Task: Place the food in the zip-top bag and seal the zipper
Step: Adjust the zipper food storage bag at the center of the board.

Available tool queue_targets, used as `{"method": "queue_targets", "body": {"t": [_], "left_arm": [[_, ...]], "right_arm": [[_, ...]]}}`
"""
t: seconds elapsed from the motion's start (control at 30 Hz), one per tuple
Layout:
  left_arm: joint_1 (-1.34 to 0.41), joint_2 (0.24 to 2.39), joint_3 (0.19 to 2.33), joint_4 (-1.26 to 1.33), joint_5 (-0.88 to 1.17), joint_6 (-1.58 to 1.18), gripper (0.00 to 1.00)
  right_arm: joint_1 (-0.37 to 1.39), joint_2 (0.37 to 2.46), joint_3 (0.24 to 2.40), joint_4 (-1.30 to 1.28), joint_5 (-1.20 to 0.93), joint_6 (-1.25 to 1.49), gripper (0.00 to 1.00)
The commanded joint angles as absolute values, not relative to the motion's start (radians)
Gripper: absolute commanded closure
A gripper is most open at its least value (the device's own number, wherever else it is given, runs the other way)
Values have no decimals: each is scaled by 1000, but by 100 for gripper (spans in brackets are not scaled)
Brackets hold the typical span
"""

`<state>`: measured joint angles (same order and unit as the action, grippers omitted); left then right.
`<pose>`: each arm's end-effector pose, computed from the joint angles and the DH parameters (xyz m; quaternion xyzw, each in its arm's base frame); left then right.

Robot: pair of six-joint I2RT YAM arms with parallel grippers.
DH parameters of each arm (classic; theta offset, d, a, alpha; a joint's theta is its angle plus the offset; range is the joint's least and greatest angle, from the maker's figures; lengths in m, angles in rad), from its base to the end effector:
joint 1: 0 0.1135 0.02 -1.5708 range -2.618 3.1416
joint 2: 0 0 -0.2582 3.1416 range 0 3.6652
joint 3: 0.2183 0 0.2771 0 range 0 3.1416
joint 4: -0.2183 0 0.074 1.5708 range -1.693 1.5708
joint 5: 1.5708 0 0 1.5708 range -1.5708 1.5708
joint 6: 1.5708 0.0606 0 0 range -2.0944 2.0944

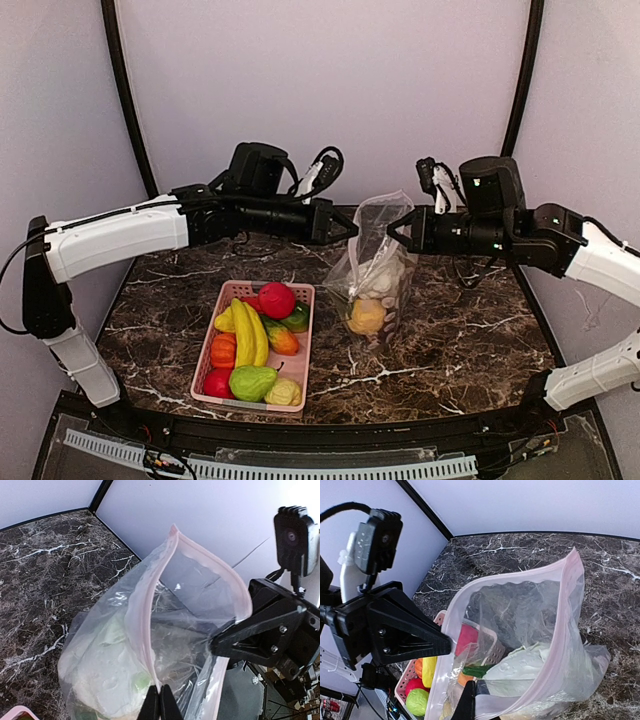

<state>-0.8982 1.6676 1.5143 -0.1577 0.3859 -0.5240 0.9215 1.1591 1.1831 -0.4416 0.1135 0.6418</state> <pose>0.2596 -0.3626 0.3487 0.2585 0.7582 -0.4947 0.3369 0.1919 0.2415 0.3622 -0.0860 0.8331 0.3497 0.4198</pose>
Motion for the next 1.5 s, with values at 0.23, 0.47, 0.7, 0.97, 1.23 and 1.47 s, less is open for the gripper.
{"method": "queue_targets", "body": {"t": [0.23, 0.47, 0.7, 0.97, 1.23, 1.47], "left_arm": [[-883, 1601, 1445, -162, 384, -519, 99], [-882, 1529, 1255, -158, 287, -524, 99], [-880, 1447, 1158, -181, 217, -518, 91], [-880, 1307, 1034, -163, 154, -565, 49], [-880, 1206, 926, -334, -16, -605, 32], [-825, 1228, 905, -360, -37, -607, 19]], "right_arm": [[917, 1165, 1244, -413, 105, 606, 100], [917, 1216, 1159, -387, 71, 648, 100], [920, 1293, 1135, -327, -60, 651, 100], [928, 1297, 1137, -311, -86, 634, 100], [928, 1299, 1131, -310, -92, 626, 100], [928, 1316, 1133, -304, -107, 626, 100]]}}
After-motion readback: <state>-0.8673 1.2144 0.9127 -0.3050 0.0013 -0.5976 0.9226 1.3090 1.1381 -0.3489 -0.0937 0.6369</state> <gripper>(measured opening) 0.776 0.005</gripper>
